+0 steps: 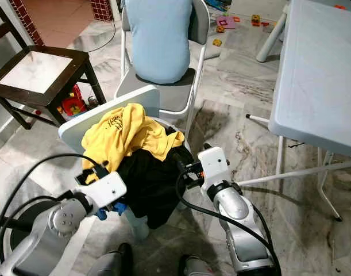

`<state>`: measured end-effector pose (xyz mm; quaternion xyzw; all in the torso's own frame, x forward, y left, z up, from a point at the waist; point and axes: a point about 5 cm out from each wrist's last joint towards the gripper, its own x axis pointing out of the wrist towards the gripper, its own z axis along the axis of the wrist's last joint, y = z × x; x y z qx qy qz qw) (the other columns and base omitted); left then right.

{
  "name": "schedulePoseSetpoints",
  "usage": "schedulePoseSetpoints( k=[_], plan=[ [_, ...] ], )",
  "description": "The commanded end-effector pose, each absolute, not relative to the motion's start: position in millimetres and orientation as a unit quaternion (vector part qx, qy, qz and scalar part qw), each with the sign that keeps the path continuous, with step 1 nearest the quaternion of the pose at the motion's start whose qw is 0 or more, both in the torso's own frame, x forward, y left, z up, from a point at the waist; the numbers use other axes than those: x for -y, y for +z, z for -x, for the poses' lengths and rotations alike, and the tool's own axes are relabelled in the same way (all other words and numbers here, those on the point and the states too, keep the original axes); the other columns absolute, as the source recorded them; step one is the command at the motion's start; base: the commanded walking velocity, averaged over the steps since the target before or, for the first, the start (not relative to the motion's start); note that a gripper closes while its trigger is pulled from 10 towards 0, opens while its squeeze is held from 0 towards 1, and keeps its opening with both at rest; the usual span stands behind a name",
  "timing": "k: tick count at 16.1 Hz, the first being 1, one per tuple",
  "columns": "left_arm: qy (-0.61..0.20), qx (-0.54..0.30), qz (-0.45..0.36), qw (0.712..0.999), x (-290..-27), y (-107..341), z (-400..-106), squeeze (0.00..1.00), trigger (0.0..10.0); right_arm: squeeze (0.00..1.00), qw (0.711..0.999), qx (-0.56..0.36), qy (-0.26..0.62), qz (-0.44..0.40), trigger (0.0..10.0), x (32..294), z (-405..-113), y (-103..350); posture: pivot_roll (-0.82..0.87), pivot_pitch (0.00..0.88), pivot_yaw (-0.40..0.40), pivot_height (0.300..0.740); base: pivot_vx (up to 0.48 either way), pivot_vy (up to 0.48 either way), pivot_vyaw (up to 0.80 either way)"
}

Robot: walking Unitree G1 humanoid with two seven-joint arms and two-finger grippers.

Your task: Hang hanger

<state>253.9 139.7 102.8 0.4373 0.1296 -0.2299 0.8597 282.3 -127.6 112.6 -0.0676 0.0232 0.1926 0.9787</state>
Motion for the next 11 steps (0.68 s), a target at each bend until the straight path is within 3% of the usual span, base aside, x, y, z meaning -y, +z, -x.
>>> schedulePoseSetpoints(
  k=[1, 3, 4, 5, 7, 8, 9, 11],
  plan=[
    [-0.229, -0.142, -0.439, 0.857, -144, 97, -252, 1.00, 10.0, 0.00, 0.978, -0.034, 0.193, 0.071, 10.0, 129, -280, 109, 0.01, 0.258, -0.053, 0.740, 0.000, 0.000, 0.00],
    [-0.222, -0.152, -0.431, 0.862, -149, 92, -253, 1.00, 10.0, 0.00, 0.978, -0.034, 0.193, 0.071, 10.0, 129, -280, 109, 0.01, 0.260, -0.055, 0.740, 0.000, 0.000, 0.00],
    [-0.221, -0.160, -0.435, 0.858, -152, 88, -253, 0.94, 10.0, 0.00, 0.978, -0.035, 0.194, 0.071, 10.0, 128, -279, 108, 0.01, 0.260, -0.055, 0.740, 0.000, 0.000, 0.00],
    [-0.223, -0.166, -0.431, 0.858, -153, 85, -252, 0.00, 10.0, 0.00, 0.978, -0.035, 0.195, 0.071, 10.0, 128, -279, 108, 0.01, 0.261, -0.057, 0.740, 0.000, 0.000, 0.00],
    [-0.223, -0.170, -0.426, 0.860, -154, 81, -254, 0.00, 10.0, 0.00, 0.977, -0.035, 0.197, 0.072, 10.0, 128, -279, 108, 0.01, 0.258, -0.059, 0.740, 0.000, 0.000, 0.00],
    [-0.216, -0.173, -0.413, 0.867, -157, 78, -255, 0.00, 4.1, 0.00, 0.977, -0.035, 0.197, 0.072, 10.0, 128, -279, 108, 0.01, 0.258, -0.059, 0.740, 0.000, 0.000, 0.00],
    [-0.206, -0.168, -0.412, 0.871, -161, 76, -258, 0.00, 0.0, 0.00, 0.977, -0.034, 0.196, 0.073, 10.0, 128, -280, 109, 0.00, 0.255, -0.060, 0.740, 0.000, 0.000, 0.00],
    [-0.195, -0.167, -0.402, 0.879, -164, 76, -260, 0.00, 0.0, 0.00, 0.977, -0.033, 0.196, 0.074, 10.0, 129, -280, 110, 0.00, 0.255, -0.060, 0.740, 0.000, 0.000, 0.00]
  ],
)
